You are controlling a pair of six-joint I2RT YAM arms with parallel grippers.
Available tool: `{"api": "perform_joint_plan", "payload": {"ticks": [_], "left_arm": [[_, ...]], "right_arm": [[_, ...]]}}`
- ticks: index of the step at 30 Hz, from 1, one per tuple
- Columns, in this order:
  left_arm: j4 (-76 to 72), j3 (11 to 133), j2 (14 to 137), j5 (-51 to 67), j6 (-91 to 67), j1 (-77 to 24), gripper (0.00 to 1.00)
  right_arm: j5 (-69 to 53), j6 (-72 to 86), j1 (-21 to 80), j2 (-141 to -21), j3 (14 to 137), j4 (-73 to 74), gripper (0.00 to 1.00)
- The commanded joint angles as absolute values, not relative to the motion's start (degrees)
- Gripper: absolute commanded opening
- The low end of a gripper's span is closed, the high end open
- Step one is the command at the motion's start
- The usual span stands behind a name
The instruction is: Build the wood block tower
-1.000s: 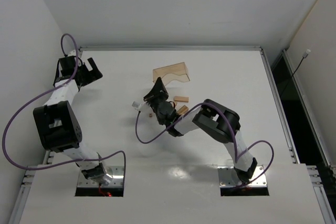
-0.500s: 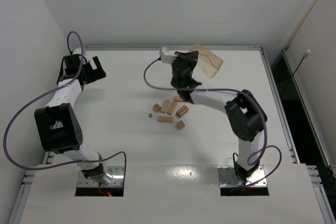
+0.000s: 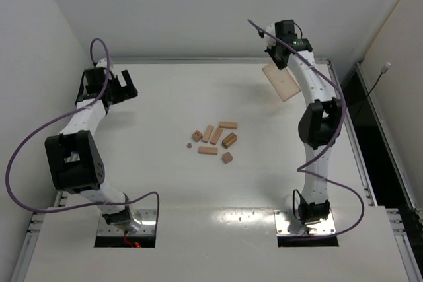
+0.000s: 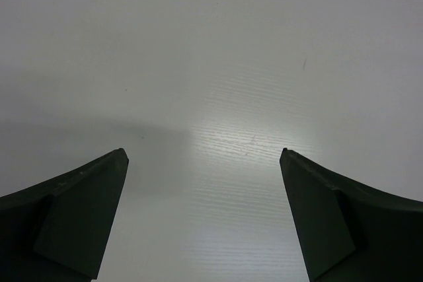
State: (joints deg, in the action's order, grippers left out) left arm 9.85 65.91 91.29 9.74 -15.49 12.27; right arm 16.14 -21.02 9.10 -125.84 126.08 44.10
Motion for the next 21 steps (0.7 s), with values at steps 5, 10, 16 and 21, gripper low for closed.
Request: {"api": "perform_joint_plan", "payload": {"ticks": [5,10,16,21], "left_arm": [[7.03,68.29,90.44,12.57,-14.68,11.6,1.0],[5.89,67.76,90.44,13.1,-14.68,11.6,1.0],[5.36,66.62,90.44,13.1,-14.15,11.6,1.0],[5.36,67.23,91.05,13.1,-13.62,11.6,1.0]], "right_arm": [[-6.4,-16.27,-4.29,-130.96,130.87,50.81,0.0],[-9.05,-12.58,-11.77,-134.99,135.61,46.41,0.0],[-9.14,-7.74,-17.83,-137.2,136.84,40.09,0.0],[-14.05,-5.98,-19.51,-140.79,137.46,39.55,0.0]]}}
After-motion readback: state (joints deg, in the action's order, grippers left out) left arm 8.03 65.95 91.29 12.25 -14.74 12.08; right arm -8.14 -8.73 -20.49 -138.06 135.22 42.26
